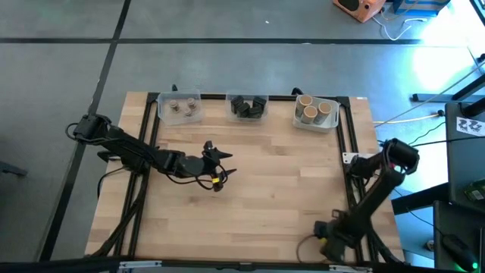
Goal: Sort spices by type
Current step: Put the brown seasoning bottle into the left transparent bin
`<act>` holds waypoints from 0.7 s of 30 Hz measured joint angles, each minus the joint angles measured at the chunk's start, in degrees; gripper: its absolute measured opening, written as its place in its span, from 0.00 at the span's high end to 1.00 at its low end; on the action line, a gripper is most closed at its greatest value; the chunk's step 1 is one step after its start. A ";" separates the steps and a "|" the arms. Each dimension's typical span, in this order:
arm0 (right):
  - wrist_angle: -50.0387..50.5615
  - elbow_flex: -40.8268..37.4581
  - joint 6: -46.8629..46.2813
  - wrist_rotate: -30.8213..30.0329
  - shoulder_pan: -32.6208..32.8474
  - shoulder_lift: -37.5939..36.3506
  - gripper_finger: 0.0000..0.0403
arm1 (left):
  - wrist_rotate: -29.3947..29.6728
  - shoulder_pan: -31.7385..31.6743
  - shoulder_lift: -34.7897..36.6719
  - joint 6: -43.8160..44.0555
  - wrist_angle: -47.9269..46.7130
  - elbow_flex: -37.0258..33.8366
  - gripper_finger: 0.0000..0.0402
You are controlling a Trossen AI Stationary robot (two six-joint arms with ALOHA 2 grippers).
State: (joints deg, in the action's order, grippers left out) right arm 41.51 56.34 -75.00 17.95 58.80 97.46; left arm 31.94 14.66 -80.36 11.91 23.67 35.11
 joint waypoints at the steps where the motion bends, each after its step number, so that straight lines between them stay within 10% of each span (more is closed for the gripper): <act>1: 0.47 0.00 1.47 -1.61 -1.37 -0.44 0.53 | 0.00 0.00 0.00 0.23 -0.61 0.00 0.35; 21: 5.23 5.72 51.00 -20.32 -45.86 -2.31 0.53 | 0.01 4.42 -5.80 13.83 -18.48 -0.02 0.35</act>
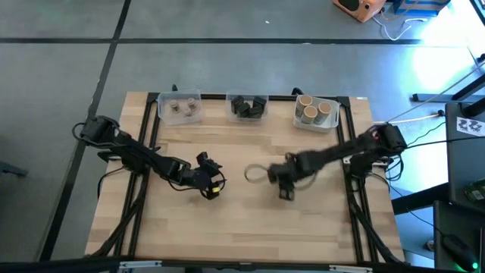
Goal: Sort spices by type
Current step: Put the brown seasoning bottle into the left transparent bin
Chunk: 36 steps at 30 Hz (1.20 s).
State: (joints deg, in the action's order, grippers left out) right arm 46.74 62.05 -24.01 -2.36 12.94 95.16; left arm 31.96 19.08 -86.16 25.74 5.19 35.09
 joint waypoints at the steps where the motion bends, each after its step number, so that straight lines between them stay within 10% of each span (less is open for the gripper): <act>1: -0.57 0.70 1.74 -0.23 -1.96 0.14 0.53 | -0.01 0.15 -0.46 0.56 0.18 0.00 0.35; 15: -9.34 1.87 14.08 0.32 -20.43 0.67 0.53 | 0.03 -1.77 -2.63 -0.71 0.88 0.00 0.35; 36: -3.65 -2.94 10.62 3.90 -21.59 0.67 0.48 | 0.01 -6.48 -5.75 -9.71 8.55 0.00 0.35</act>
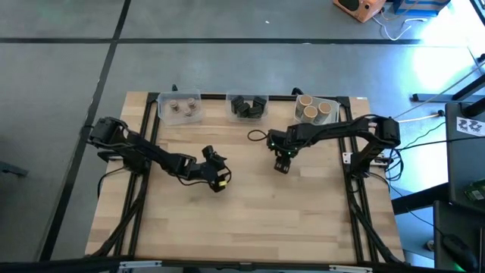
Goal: Sort spices by type
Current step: Put the brown seasoning bottle into the left transparent bin
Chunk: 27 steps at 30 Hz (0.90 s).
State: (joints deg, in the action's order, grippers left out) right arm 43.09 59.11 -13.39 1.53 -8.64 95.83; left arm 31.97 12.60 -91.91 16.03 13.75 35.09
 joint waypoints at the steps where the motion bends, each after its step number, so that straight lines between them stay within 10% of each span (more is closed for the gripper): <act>1: -0.28 0.00 0.11 0.01 0.00 0.00 0.45 | 0.00 0.00 -0.10 -0.20 0.17 0.00 0.35; 16: 6.17 3.16 0.30 -0.45 0.80 -2.21 0.30 | -0.18 -0.02 -0.12 -2.41 4.95 0.00 0.35; 27: 10.49 1.31 -1.44 -9.89 9.71 -16.12 0.30 | -14.82 -4.37 -0.12 -3.66 15.82 0.03 0.35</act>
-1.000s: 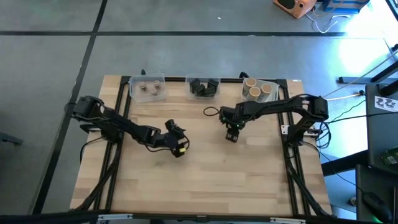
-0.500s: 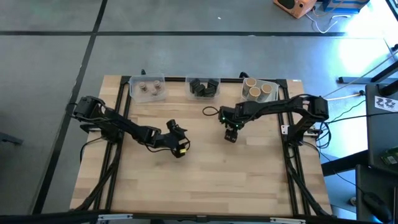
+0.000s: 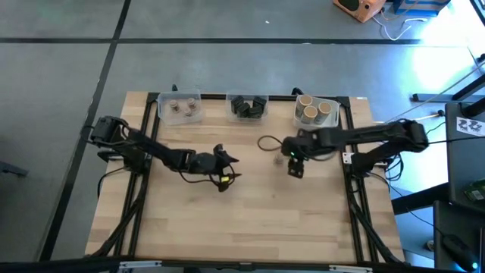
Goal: Sort spices by type
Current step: Put the brown seasoning bottle into the left transparent bin
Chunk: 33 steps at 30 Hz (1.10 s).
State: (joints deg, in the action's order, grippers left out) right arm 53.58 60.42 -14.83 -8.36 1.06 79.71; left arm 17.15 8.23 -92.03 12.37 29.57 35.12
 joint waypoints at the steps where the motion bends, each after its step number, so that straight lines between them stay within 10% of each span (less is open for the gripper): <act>1: -0.61 -1.41 -0.73 -0.79 1.11 -1.44 0.30 | -1.35 -0.57 0.00 0.27 0.87 0.10 0.35; 15: -28.68 -32.90 -20.32 -13.06 15.08 -15.53 0.30 | -6.95 -7.55 -14.16 -9.57 1.52 19.18 0.35; 33: -37.67 -39.67 -24.59 -18.35 17.35 -15.05 0.30 | -9.75 -11.76 -36.02 -11.50 3.17 39.99 0.35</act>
State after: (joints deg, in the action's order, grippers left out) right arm 15.90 20.75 -39.42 -26.71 18.41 64.66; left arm 7.40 -3.53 -128.05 0.87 32.74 75.11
